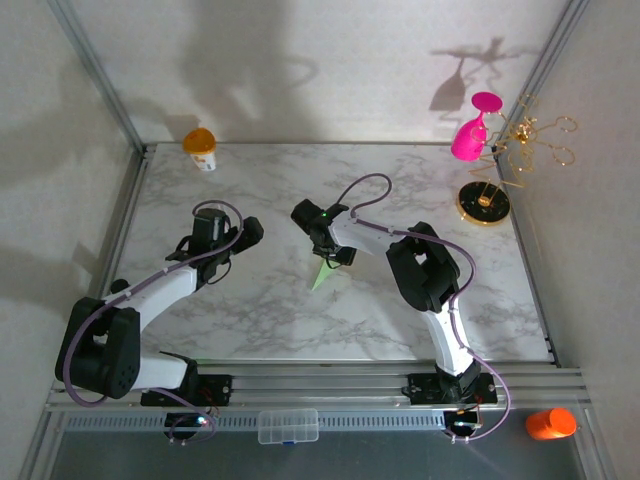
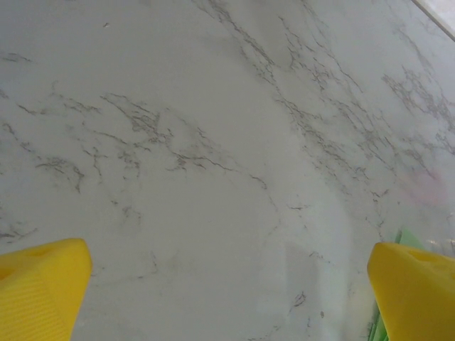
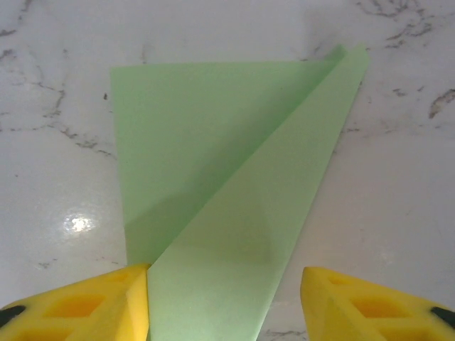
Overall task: Fold a paper plane with a square sheet of paper (pick it up from the middle)
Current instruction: Turn over a paper plane at the center of the table.
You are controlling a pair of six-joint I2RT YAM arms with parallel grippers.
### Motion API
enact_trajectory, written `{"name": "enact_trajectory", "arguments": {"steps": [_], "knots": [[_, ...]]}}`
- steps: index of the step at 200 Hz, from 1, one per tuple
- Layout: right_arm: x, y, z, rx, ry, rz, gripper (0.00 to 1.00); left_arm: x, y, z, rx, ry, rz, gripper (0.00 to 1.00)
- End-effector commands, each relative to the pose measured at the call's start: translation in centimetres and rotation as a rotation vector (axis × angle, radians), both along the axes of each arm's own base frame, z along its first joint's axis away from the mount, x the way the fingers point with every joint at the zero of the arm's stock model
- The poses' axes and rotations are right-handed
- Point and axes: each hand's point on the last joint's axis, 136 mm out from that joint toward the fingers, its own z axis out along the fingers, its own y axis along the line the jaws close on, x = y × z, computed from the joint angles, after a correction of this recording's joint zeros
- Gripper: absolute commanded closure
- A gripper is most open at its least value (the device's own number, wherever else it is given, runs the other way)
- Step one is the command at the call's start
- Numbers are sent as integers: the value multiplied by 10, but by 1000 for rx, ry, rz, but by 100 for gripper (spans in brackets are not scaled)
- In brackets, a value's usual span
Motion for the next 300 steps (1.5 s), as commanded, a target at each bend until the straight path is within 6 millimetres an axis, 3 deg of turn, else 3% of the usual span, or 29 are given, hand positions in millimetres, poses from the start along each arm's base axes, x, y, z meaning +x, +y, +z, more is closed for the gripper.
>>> {"name": "enact_trajectory", "arguments": {"steps": [1, 47, 152, 193, 234, 270, 300], "knots": [[-2, -3, 2, -30, 3, -26, 46, 0, 0, 0, -5, -7, -14, 1], [-3, -2, 5, -20, 1, -36, 54, 0, 0, -1, -7, 0, -18, 1], [-1, -10, 19, -31, -34, -74, 100, 0, 0, -3, -7, 7, -18, 1], [4, -8, 37, -10, -76, -58, 100, 1, -1, -3, -31, 5, -17, 1], [18, 21, 69, 124, -156, 70, 100, 0, 9, -1, -75, -3, 24, 1], [30, 65, 102, 318, -256, 247, 100, -4, 18, 1, -154, -13, 63, 1], [28, 102, 131, 511, -360, 439, 100, -6, 11, 6, -216, -22, 36, 1]]}}
